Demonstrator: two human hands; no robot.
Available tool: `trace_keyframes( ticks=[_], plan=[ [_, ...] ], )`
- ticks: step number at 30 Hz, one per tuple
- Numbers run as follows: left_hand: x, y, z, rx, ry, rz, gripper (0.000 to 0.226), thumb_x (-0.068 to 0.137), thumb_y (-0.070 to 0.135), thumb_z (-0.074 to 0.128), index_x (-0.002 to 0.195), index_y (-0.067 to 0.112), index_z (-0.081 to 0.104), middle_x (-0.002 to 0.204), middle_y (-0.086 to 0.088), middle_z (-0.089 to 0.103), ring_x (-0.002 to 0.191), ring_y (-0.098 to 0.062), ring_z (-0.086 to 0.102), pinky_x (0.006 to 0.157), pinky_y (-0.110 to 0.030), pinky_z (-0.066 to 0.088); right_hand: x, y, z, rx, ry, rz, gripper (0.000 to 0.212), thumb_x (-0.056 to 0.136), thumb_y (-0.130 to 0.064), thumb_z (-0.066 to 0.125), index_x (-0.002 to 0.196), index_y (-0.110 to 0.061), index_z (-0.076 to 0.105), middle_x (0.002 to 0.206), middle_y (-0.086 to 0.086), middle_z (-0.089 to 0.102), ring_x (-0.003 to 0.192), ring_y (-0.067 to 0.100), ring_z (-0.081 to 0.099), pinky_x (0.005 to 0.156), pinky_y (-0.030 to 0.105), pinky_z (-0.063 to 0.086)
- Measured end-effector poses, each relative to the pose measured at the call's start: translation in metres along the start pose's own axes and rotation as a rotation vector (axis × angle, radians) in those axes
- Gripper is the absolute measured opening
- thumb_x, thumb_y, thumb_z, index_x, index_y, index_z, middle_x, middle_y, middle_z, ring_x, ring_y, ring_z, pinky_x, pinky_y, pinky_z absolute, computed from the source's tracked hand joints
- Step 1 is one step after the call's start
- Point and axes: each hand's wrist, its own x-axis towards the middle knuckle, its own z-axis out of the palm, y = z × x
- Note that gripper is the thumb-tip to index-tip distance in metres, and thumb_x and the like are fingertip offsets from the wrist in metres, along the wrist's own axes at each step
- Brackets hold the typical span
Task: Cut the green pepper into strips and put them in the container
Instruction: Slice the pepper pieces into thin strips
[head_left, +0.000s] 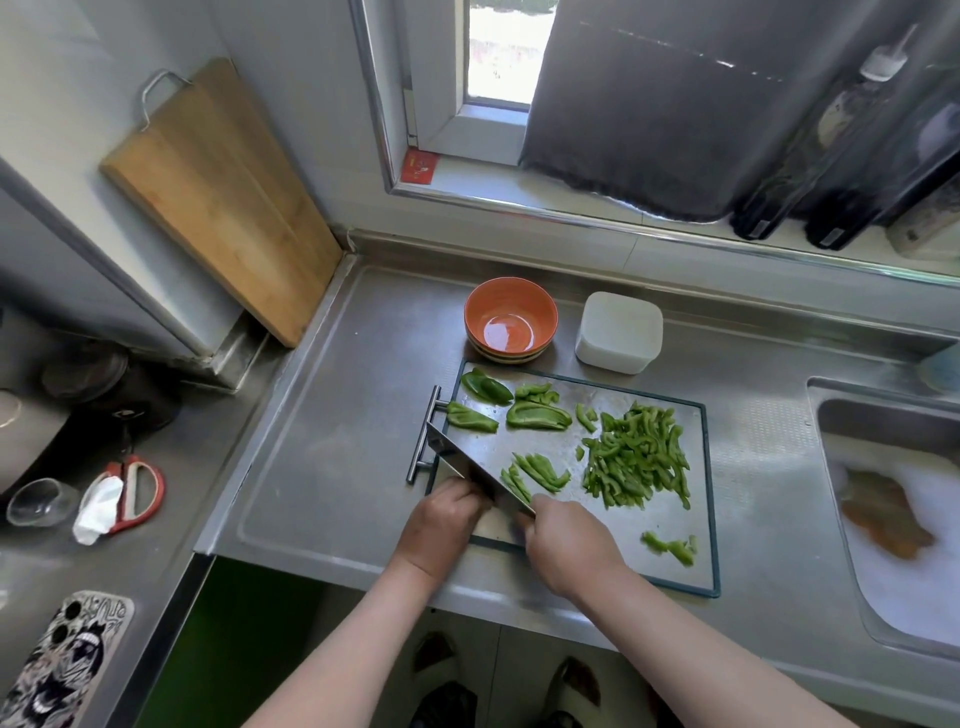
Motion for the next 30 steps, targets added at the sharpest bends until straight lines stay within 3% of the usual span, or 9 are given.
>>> trace_keyframes(
  ticks=[7, 12, 16, 18, 20, 22, 24, 28, 30],
  plan=[
    [0.006, 0.0, -0.008, -0.058, -0.063, -0.031, 0.011, 0.084, 0.013, 0.065, 0.077, 0.014, 0.072, 0.081, 0.001, 0.067, 0.075, -0.017, 0.062, 0.066, -0.027, 0.053, 0.006, 0.0, -0.012, 0.117, 0.011, 0.048, 0.028, 0.103, -0.042, 0.043, 0.091, -0.021, 0.057, 0.086, 0.0, 0.06, 0.078, 0.025, 0.055, 0.065, 0.034, 0.041],
    [0.024, 0.006, -0.006, -0.211, -0.141, -0.358, 0.016, 0.08, 0.008, 0.079, 0.092, 0.017, 0.073, 0.092, 0.009, 0.062, 0.084, -0.005, 0.06, 0.074, -0.012, 0.047, -0.007, 0.037, -0.03, 0.254, 0.008, 0.13, 0.032, 0.101, -0.042, 0.049, 0.082, -0.02, 0.06, 0.079, -0.002, 0.065, 0.075, 0.018, 0.06, 0.066, 0.034, 0.043],
    [0.059, 0.027, -0.002, -0.307, -0.177, -0.543, 0.041, 0.079, 0.001, 0.077, 0.116, 0.015, 0.066, 0.108, 0.009, 0.053, 0.093, -0.004, 0.056, 0.076, 0.003, 0.035, -0.007, 0.057, -0.06, 0.278, 0.11, 0.133, 0.033, 0.101, -0.042, 0.049, 0.077, -0.022, 0.059, 0.075, -0.002, 0.064, 0.073, 0.022, 0.061, 0.066, 0.035, 0.046],
    [0.074, 0.039, 0.005, -0.284, -0.23, -0.586, 0.045, 0.079, -0.002, 0.074, 0.121, 0.013, 0.066, 0.108, 0.005, 0.055, 0.092, -0.007, 0.055, 0.079, -0.002, 0.035, -0.007, 0.067, -0.074, 0.32, 0.158, 0.139, 0.034, 0.101, -0.042, 0.048, 0.077, -0.021, 0.06, 0.074, 0.0, 0.066, 0.07, 0.025, 0.063, 0.064, 0.036, 0.049],
    [0.087, 0.052, 0.015, -0.238, -0.287, -0.617, 0.036, 0.079, -0.004, 0.069, 0.11, 0.015, 0.071, 0.101, 0.002, 0.057, 0.091, -0.014, 0.059, 0.077, -0.015, 0.039, -0.006, 0.077, -0.086, 0.321, 0.187, 0.148, 0.035, 0.102, -0.042, 0.046, 0.077, -0.02, 0.06, 0.072, 0.001, 0.066, 0.065, 0.024, 0.062, 0.059, 0.035, 0.048],
    [0.098, 0.067, 0.027, -0.231, -0.309, -0.626, 0.029, 0.076, -0.006, 0.062, 0.093, 0.015, 0.074, 0.091, 0.004, 0.06, 0.086, -0.016, 0.061, 0.07, -0.018, 0.038, -0.005, 0.088, -0.095, 0.27, 0.208, 0.146, 0.037, 0.102, -0.044, 0.045, 0.078, -0.02, 0.06, 0.074, 0.001, 0.065, 0.068, 0.022, 0.062, 0.063, 0.036, 0.048],
    [0.11, 0.084, 0.037, -0.289, -0.315, -0.63, 0.032, 0.077, -0.006, 0.056, 0.088, 0.016, 0.075, 0.088, 0.004, 0.067, 0.088, -0.018, 0.066, 0.069, -0.018, 0.041, -0.004, 0.1, -0.101, 0.246, 0.217, 0.156, 0.037, 0.102, -0.043, 0.045, 0.075, -0.021, 0.056, 0.073, 0.0, 0.064, 0.069, 0.02, 0.06, 0.061, 0.035, 0.045],
    [0.13, 0.108, 0.043, -0.359, -0.355, -0.675, 0.047, 0.085, -0.008, 0.051, 0.124, 0.011, 0.066, 0.117, -0.001, 0.069, 0.104, -0.015, 0.064, 0.087, -0.021, 0.048, 0.0, 0.115, -0.11, 0.24, 0.219, 0.16, 0.038, 0.103, -0.042, 0.045, 0.073, -0.02, 0.052, 0.073, 0.0, 0.062, 0.07, 0.018, 0.058, 0.056, 0.033, 0.037],
    [0.136, 0.101, 0.039, -0.332, -0.312, -0.706, 0.049, 0.086, -0.007, 0.05, 0.129, 0.012, 0.064, 0.124, -0.006, 0.067, 0.108, -0.017, 0.064, 0.092, -0.023, 0.049, 0.003, 0.118, -0.113, 0.251, 0.218, 0.151, 0.038, 0.103, -0.043, 0.045, 0.074, -0.02, 0.053, 0.074, 0.0, 0.063, 0.071, 0.019, 0.058, 0.056, 0.033, 0.037]
  ],
)
